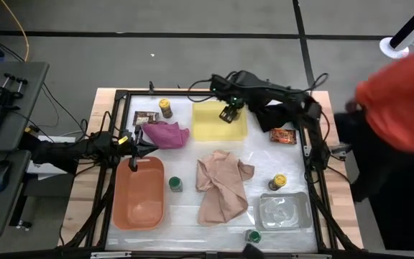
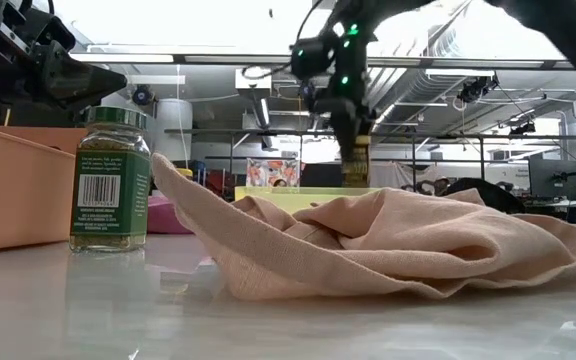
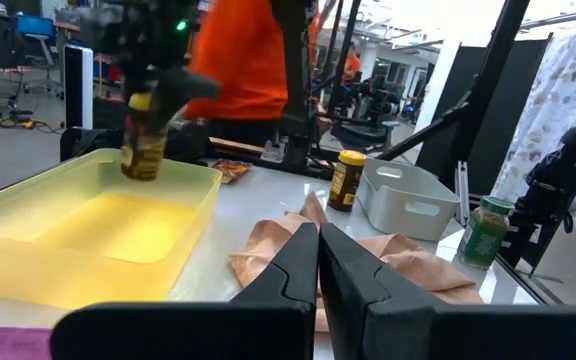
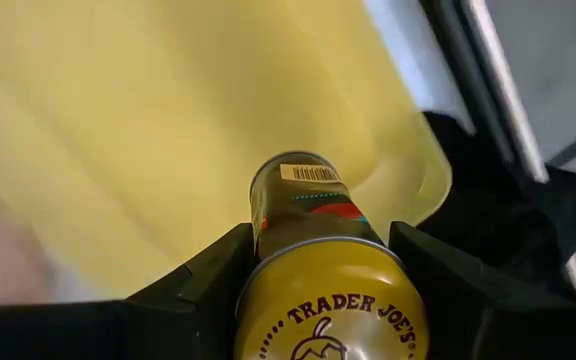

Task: Sort spices by type
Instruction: Put the middle right yellow spice bottle into the yellow bin, then put the bottom yellow spice bottle into the yellow bin, then put the yellow spice bottle into the yellow bin

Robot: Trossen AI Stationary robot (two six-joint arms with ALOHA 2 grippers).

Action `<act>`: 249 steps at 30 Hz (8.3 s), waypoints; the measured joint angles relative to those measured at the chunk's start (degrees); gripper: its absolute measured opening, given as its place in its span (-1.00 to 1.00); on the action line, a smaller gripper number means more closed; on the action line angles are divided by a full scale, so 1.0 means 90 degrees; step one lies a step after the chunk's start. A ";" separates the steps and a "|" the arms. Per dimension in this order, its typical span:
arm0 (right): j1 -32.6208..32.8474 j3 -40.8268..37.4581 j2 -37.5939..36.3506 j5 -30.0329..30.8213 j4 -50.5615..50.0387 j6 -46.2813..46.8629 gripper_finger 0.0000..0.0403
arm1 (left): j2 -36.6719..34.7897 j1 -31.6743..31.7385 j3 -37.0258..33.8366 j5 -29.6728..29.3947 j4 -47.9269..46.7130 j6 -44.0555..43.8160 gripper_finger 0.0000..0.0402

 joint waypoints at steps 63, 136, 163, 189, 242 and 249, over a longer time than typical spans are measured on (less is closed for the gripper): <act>0.0428 -0.2064 -0.3581 -0.0527 0.0308 0.0896 0.50 | 0.0000 0.0001 0.0000 0.0000 0.0000 0.0000 -1.00; 0.5186 -0.5384 -0.3484 -0.1936 0.0212 0.9169 0.10 | 0.0000 0.0000 0.0000 0.0000 0.0000 0.0000 -1.00; 0.0288 0.1504 0.0476 -0.0130 -0.0003 0.0856 0.10 | 0.0000 0.0002 0.0000 0.0000 0.0002 0.0000 -1.00; -0.0027 0.1240 0.1416 0.0149 0.0072 0.0678 0.10 | 0.0000 0.0001 0.0000 0.0000 0.0002 0.0000 -1.00; 0.1163 0.0046 -0.1634 -0.0601 0.0252 0.0665 0.50 | 0.0000 0.0000 0.0000 -0.0003 0.0938 -0.1142 -1.00; 0.1741 -0.3572 -0.3987 -0.0498 0.1615 0.2686 0.47 | 0.0008 0.0000 -0.0001 -0.0371 0.1399 -0.1181 -1.00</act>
